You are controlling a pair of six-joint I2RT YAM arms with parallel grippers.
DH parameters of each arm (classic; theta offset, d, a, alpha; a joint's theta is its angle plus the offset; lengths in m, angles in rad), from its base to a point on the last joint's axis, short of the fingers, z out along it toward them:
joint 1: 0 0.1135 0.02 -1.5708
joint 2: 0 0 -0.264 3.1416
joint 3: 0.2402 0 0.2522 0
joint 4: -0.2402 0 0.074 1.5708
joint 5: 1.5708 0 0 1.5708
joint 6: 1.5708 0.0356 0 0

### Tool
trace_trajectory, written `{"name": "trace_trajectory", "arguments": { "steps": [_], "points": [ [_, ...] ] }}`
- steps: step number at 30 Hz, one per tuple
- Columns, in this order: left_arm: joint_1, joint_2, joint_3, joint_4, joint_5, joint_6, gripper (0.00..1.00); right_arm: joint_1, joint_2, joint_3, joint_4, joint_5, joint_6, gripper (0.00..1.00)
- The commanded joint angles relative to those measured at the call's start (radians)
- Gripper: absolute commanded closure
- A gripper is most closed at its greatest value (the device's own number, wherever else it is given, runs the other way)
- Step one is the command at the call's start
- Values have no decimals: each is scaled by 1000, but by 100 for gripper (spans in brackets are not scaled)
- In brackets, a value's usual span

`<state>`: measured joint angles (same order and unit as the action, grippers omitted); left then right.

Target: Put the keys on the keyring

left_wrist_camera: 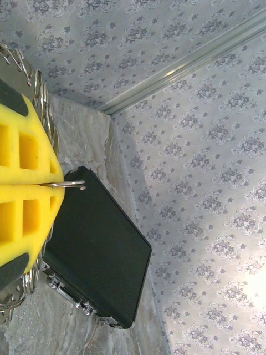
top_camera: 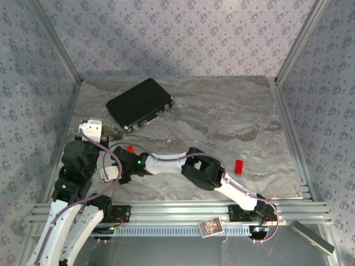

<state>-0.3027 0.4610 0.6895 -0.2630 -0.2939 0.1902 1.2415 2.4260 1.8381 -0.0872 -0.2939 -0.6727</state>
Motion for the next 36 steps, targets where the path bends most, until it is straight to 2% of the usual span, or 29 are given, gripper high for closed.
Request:
{"name": "trace_trajectory", "arguments": {
  "steps": [1, 5, 11, 21, 30, 36],
  "points": [
    [7, -5, 40, 38, 19, 7, 100, 2, 24, 28, -46, 4, -8, 91],
    [7, -8, 39, 38, 18, 8, 100, 3, 3, 5, -66, 8, -14, 99],
    [7, -8, 36, 37, 31, 5, 100, 9, -87, -107, -46, 28, -21, 100],
    [7, -5, 20, 49, 40, 2, 100, 18, -350, -471, -66, 106, -4, 100],
    [7, 10, -2, 73, 89, -14, 100, -4, -568, -742, -146, 206, 112, 100],
    [7, 40, 1, 81, 164, -11, 100, -71, -708, -884, -97, 164, 248, 100]
  ]
}}
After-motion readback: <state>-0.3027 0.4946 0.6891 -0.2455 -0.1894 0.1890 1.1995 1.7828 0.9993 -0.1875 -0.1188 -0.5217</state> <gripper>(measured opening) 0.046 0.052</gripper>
